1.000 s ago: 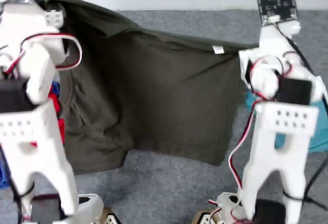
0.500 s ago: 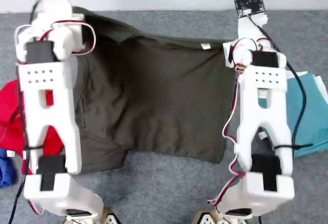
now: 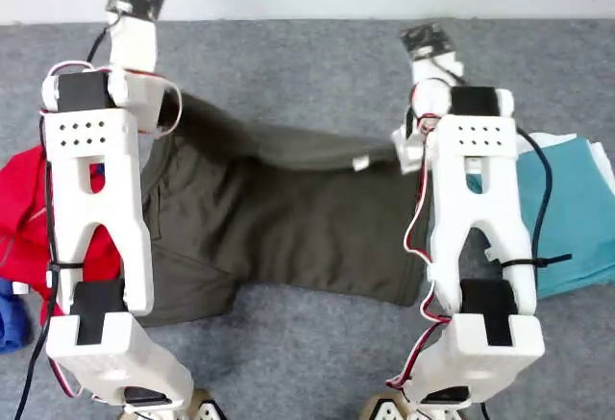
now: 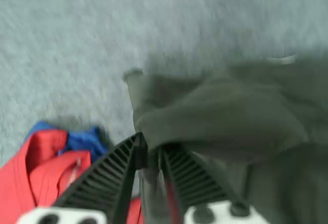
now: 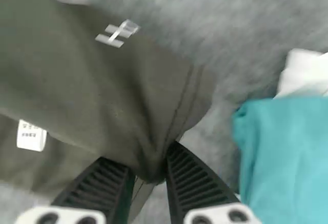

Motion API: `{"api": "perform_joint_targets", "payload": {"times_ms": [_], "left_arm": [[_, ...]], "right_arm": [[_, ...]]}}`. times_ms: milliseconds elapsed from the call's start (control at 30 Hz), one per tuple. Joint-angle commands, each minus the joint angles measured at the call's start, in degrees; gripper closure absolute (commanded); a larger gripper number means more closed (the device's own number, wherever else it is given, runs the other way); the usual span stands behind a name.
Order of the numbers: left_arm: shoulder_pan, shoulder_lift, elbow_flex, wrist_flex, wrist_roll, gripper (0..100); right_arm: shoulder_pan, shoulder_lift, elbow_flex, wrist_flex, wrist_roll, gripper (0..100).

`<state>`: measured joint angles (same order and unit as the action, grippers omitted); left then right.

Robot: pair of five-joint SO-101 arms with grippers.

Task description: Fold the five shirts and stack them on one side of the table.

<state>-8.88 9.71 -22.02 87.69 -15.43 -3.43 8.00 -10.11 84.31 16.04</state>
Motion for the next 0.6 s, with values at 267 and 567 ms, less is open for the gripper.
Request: {"api": "perform_joint_targets", "payload": {"times_ms": [267,567], "left_arm": [[-4.0,-0.1,-0.3,12.7,-8.1,99],[-4.3,-0.4,14.3,11.7,-7.9,99]], "right_arm": [[-2.4,-0.3,1.1,10.5,2.6,98.9],[-2.8,-0.5,16.1,4.1,2.6,98.9]]}}
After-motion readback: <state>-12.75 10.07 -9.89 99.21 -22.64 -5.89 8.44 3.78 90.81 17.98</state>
